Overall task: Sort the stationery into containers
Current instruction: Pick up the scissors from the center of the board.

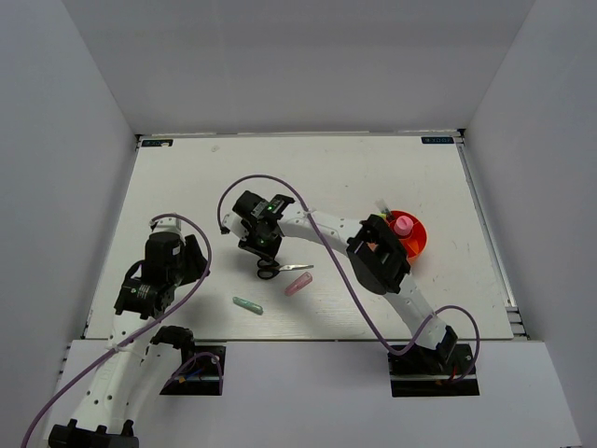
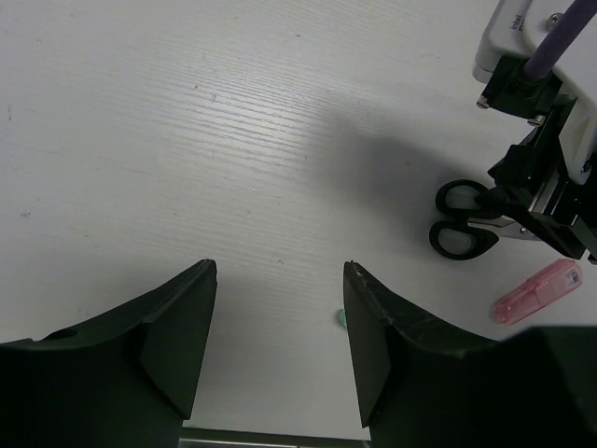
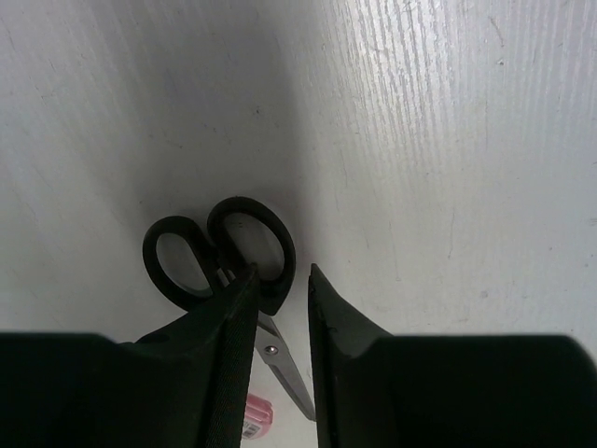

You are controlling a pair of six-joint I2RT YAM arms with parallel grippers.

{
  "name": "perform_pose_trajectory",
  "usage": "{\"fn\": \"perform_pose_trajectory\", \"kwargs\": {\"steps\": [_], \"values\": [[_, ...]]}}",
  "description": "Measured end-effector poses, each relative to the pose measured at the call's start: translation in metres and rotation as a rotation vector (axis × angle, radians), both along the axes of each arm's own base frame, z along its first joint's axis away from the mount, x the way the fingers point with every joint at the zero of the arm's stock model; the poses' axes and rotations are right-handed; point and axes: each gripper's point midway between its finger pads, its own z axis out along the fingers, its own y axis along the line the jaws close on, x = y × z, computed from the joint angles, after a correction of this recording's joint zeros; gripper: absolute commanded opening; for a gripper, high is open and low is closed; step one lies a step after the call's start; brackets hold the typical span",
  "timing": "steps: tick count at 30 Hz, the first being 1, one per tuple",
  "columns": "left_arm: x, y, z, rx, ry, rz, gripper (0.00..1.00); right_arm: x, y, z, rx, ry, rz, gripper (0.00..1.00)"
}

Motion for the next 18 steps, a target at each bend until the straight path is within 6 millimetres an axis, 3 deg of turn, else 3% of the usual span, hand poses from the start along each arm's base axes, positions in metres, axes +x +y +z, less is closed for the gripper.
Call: {"fn": "perform_pose_trajectory", "kwargs": {"steps": [18], "values": [[0.000, 0.000, 0.000, 0.000, 0.000, -0.002, 0.67, 0.002, -0.001, -0.011, -0.021, -0.005, -0.005, 0.34]]}}
